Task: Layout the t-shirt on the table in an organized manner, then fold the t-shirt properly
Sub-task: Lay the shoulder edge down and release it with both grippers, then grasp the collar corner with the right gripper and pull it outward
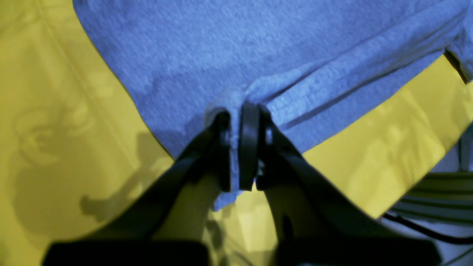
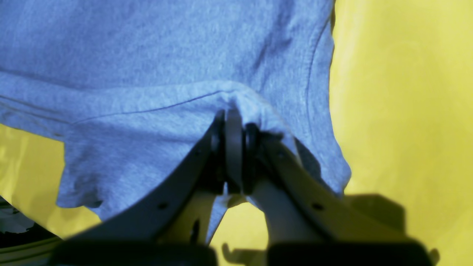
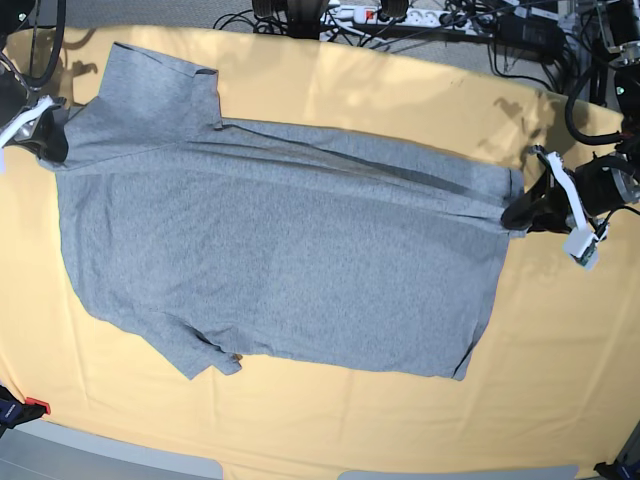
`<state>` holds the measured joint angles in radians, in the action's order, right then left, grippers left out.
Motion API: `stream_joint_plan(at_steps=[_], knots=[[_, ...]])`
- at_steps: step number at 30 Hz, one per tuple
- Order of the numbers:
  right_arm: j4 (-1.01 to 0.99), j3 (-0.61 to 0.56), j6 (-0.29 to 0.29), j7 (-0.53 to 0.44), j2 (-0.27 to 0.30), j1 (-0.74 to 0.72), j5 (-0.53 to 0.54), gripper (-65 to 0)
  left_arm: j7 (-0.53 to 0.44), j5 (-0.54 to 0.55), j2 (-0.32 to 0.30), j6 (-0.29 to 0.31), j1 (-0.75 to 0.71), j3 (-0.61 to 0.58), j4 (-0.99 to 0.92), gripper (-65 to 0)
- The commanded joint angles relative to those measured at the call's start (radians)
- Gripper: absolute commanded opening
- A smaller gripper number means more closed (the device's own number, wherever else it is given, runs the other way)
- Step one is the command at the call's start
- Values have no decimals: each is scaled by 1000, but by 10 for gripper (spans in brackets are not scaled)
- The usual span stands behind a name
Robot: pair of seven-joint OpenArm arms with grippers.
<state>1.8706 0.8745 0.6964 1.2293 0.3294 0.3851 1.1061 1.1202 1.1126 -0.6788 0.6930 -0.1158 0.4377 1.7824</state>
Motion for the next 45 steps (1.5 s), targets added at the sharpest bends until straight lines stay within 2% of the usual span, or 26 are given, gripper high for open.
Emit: stream_joint_plan(at_steps=[1,3,4,7,9,10,12,14,17,20,25,30,34,37,40,45], knots=[[13,8,2,-37,20,-5,14,-650,-35,-3,-22,5,14,9,11,-650],[13,8,2,-41,20,-20,9,-650,-56,-33,-22,5,18,9,11,-650],[13,8,2,-42,21,-31,3,-594,-56,-42,-22,-20,24,10,11,-607],[13,8,2,-42,31,-67,-7,-412,-42,-69,-23,-73,54,10,11,-412],[13,8,2,-40,47,-81,-7,-380,-18,-68,-23,-93,76,10,11,-311],[13,8,2,-40,57,-80,-6,-380,-10,-66,-24,-97,84,10,11,-287],[13,8,2,-27,75,-80,-4,-380,-8,-55,-28,-99,86,10,11,-283],[13,8,2,26,87,-80,10,-380,-4,-53,-27,-99,85,10,11,-283],[13,8,2,167,83,-66,161,-380,5,-46,-27,-99,83,10,11,-283],[13,8,2,167,52,-29,320,-380,6,-30,-27,-98,83,10,11,-283],[13,8,2,167,-34,64,338,-380,5,-31,-27,-97,83,10,11,-283],[13,8,2,167,-106,128,298,-380,6,-31,-28,-95,82,10,11,-283],[11,8,2,164,-160,153,124,-380,6,-31,-28,-95,82,10,11,-283],[11,8,2,86,-202,155,-8,-350,6,-30,-27,-95,83,10,11,-283],[11,8,2,72,-222,155,-42,-275,6,-31,-27,-95,82,10,11,-283],[4,8,2,69,-230,155,-12,-262,6,-31,-28,-95,82,10,11,-283]])
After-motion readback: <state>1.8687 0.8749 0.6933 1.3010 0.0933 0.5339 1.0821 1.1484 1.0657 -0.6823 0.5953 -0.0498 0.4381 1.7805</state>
